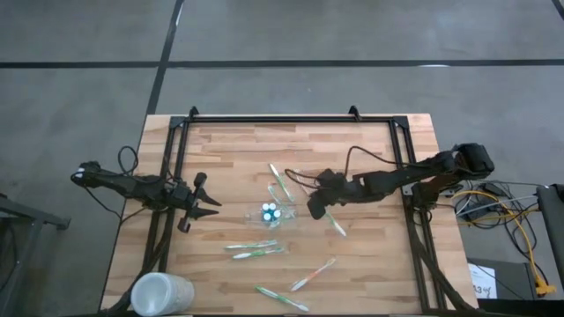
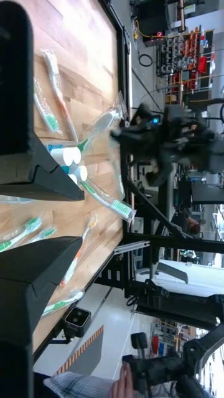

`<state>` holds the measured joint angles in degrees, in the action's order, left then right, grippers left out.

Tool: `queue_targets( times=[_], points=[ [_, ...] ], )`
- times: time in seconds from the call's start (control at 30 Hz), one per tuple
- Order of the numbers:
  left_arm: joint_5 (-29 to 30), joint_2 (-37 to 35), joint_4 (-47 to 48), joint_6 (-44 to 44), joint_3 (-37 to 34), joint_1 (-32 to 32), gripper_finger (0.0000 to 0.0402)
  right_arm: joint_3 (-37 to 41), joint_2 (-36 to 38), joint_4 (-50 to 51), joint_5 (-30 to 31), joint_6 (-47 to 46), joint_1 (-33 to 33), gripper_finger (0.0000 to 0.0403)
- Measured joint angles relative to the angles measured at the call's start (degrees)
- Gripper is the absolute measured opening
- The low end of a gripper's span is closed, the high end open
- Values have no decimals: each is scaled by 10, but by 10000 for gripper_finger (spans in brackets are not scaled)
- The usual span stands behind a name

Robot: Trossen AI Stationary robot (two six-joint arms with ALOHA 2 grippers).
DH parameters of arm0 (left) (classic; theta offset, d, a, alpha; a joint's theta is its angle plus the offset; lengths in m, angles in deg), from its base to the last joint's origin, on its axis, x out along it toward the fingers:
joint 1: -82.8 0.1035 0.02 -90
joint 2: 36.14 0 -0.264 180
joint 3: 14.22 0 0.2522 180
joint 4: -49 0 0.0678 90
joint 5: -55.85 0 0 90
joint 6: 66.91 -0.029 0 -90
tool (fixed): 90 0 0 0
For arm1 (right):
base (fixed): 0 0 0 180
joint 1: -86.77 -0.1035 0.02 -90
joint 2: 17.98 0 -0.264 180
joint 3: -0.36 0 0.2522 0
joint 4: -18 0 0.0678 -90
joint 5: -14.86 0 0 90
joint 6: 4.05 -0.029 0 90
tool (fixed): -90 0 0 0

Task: Pick & Place toothbrushing station
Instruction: Put the green toothbrush into the transparent organizer

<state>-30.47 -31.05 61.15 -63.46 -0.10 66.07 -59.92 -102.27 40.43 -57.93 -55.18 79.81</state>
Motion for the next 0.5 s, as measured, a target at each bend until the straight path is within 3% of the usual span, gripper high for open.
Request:
queue_targets(
  times=[0.3, 0.5],
  points=[
    [0, 0, 0, 0, 0, 0, 108, 2, 24, -147, 71, 115, 0, 8],
    [0, 0, 0, 0, 0, 0, 108, 17, 24, -310, 126, 195, 0, 8]
  ],
)
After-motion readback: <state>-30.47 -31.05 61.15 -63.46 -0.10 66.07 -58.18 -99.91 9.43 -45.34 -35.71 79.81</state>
